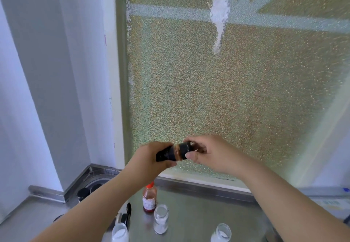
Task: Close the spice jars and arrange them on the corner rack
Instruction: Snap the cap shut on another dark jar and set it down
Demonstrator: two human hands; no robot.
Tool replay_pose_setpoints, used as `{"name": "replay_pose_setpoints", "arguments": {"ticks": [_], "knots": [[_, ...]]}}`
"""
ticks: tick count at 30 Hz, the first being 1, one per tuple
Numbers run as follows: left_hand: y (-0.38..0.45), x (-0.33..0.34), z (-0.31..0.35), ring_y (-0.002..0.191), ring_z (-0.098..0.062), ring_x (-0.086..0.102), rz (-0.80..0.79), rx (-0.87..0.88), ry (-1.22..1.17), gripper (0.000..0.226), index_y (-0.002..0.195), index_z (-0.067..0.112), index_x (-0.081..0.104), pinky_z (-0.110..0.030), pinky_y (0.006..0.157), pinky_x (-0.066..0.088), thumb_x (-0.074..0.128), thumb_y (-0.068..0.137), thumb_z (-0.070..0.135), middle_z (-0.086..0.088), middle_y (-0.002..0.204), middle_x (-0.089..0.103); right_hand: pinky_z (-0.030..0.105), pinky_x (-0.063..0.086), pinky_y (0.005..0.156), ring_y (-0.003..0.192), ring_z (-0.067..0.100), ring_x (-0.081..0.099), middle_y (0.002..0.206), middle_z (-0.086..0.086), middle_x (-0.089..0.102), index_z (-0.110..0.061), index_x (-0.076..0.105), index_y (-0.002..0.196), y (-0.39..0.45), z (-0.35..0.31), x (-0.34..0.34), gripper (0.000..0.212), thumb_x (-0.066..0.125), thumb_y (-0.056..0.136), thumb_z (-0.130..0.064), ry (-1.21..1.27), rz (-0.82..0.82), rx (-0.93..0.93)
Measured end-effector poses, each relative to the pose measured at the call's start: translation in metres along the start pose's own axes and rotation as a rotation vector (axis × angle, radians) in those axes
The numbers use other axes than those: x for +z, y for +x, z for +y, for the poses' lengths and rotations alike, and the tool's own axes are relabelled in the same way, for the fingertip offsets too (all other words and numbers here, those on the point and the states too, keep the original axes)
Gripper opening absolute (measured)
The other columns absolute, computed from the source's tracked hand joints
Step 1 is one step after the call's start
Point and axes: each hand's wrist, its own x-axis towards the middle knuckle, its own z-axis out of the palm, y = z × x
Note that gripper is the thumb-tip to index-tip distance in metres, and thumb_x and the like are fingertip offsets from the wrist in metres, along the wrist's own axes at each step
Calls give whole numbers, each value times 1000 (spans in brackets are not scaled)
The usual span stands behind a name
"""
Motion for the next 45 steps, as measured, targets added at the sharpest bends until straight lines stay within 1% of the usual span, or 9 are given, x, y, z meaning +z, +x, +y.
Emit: {"name": "replay_pose_setpoints", "arguments": {"ticks": [4, 12, 18, 21, 24, 28, 33, 37, 45], "knots": [[-4, -3, -8, 73, -5, 57, -1, -49, -36, 33, 102, 25, 64, -14, 66, 40, 75, 71, 21, 12, 78, 63, 28, 43, 97, 107, 7, 60, 127, -15, 55, -44, 36, 136, 4, -3, 5, 63, 66, 81, -43, 15, -42, -36], [-19, -13, -48, 76, -16, 59, 25, -136, -31, 35, 104, 23, 63, -21, 68, 42, 74, 72, 18, 0, 83, 67, 26, 43, 73, 83, 16, 58, 106, 1, 66, -27, 48, 129, 31, -18, 45, 47, 62, 86, -35, -27, 3, -135], [-31, -39, -113, 96, -4, 50, 7, -279, 20, 43, 114, 27, 57, -3, 74, 35, 72, 74, 23, 8, 107, 57, 23, 50, 86, 95, 8, 61, 105, -7, 65, -26, 56, 115, 81, -48, 108, 44, 74, 75, -26, 163, 52, -133], [-42, -56, -150, 96, -8, 52, 24, -419, 38, 45, 120, 25, 53, -20, 84, 40, 68, 78, 22, 2, 118, 57, 18, 45, 83, 94, 8, 59, 109, -3, 66, -20, 58, 117, 112, -54, 143, 43, 73, 76, -21, 147, 2, -108], [-56, -68, -183, 87, -8, 54, 18, -487, 78, 34, 116, 20, 57, -19, 80, 40, 63, 82, 17, 3, 108, 62, 16, 38, 84, 103, 14, 59, 118, 2, 64, -16, 58, 121, 141, -51, 180, 46, 71, 77, -17, 116, -65, -72], [-69, -69, -227, 102, -14, 58, -20, -533, 116, 32, 114, 22, 59, -23, 90, 42, 62, 82, 19, 2, 117, 61, 21, 42, 89, 106, 20, 60, 116, 5, 64, -18, 60, 117, 173, -49, 232, 41, 70, 78, -13, 94, -166, -44], [-76, -64, -272, 106, -12, 55, -60, -492, 169, 31, 114, 23, 58, -19, 88, 38, 61, 83, 18, 6, 120, 58, 28, 44, 86, 102, 21, 58, 110, 4, 64, -20, 60, 111, 203, -42, 283, 34, 64, 79, -9, 38, -241, -22], [-78, -54, -290, 101, -16, 58, -62, -401, 185, 27, 108, 18, 62, -29, 91, 47, 63, 81, 14, 2, 111, 64, 32, 45, 93, 107, 22, 58, 116, 4, 61, -24, 57, 118, 214, -34, 311, 42, 66, 78, -14, 21, -273, 1], [-75, -22, -302, 82, -19, 61, -130, -77, 292, 23, 89, 17, 65, -24, 72, 50, 72, 67, 12, 2, 87, 68, 35, 48, 93, 108, 21, 59, 119, 4, 62, -23, 55, 122, 222, -28, 321, 48, 69, 77, -14, 66, -247, -6]]}}
